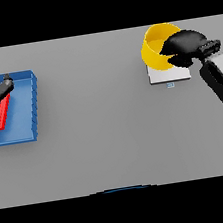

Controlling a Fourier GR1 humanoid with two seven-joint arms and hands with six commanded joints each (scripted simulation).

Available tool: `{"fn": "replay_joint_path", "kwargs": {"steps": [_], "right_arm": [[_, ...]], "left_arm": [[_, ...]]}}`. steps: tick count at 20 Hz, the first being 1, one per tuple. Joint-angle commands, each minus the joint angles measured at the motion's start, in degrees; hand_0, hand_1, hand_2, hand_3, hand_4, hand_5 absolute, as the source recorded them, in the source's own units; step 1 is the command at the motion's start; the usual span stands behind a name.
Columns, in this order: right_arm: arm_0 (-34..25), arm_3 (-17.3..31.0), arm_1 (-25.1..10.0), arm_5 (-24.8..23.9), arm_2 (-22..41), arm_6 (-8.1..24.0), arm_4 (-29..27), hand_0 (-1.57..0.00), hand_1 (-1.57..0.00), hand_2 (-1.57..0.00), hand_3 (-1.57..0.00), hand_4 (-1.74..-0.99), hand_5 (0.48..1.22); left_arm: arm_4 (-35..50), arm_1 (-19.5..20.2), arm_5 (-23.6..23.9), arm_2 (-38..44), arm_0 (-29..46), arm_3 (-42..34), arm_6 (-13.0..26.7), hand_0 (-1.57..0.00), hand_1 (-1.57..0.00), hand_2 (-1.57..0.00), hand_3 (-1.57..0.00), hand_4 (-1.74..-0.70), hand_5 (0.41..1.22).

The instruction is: Pick up the red beaker and tilt it to pour out 1 green nut into yellow bowl. Pick up the yellow bowl and place it on the metallic measuring scale.

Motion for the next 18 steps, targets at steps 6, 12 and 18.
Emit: {"fn": "replay_joint_path", "kwargs": {"steps": [6,12,18], "right_arm": [[-1.36,10.71,1.77,-6.08,0.82,-2.28,1.32,-1.57,-1.57,-1.57,-1.39,-1.724,1.221],[-2.76,17.75,4.49,-9.13,1.47,-2.61,1.29,-1.57,-1.49,-1.57,-1.50,-1.727,1.221],[-3.85,21.40,4.99,-8.86,1.44,-3.43,0.19,-1.54,-1.44,-1.50,-1.02,-1.659,1.221]], "left_arm": [[0.74,1.36,-0.25,-0.11,0.23,0.29,0.00,0.00,0.00,0.00,0.00,-0.81,0.753],[1.14,0.96,0.43,-0.91,-0.50,0.57,-0.50,0.00,0.00,0.00,0.00,-0.80,0.725],[1.08,0.14,-0.40,-1.13,-0.99,2.00,-1.00,0.00,0.00,0.00,0.00,-0.81,0.745]]}}
